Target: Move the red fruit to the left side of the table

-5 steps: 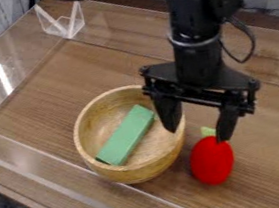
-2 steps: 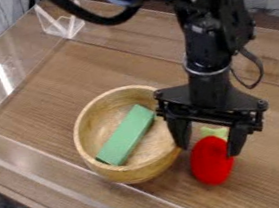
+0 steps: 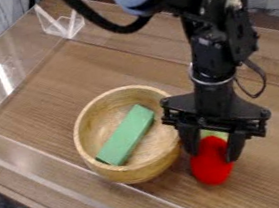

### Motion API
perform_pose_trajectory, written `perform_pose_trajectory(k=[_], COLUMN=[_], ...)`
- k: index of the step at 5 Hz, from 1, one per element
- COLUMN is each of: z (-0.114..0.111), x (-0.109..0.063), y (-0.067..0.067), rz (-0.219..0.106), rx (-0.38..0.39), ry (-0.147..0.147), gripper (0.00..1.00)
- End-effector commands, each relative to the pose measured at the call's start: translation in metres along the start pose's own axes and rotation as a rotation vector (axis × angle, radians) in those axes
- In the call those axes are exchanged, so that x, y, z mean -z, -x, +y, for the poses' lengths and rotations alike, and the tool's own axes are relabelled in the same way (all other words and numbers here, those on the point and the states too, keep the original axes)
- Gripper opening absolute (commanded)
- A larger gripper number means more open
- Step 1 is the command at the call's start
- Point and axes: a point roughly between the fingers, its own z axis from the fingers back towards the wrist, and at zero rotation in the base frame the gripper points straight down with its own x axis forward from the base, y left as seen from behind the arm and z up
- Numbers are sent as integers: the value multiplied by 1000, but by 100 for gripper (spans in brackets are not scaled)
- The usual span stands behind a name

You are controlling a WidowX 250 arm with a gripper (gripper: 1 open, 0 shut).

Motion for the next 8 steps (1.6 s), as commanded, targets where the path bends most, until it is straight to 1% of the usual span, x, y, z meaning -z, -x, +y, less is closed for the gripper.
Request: perform_pose_trajectory(k=[1, 2, 3, 4, 5, 6, 8], z=[-2, -1, -1, -1, -3, -4, -7], x=[-3, -2, -1, -1, -1, -1, -1], y=[-11, -15, -17, -23, -23, -22, -20], rz=[-27, -26, -25, -32, -33, -33, -34], rx=[8, 16, 20, 25, 30, 30, 25], ry=[20, 20, 20, 27, 31, 34, 31], gripper=[0, 100, 100, 0, 100, 100, 100])
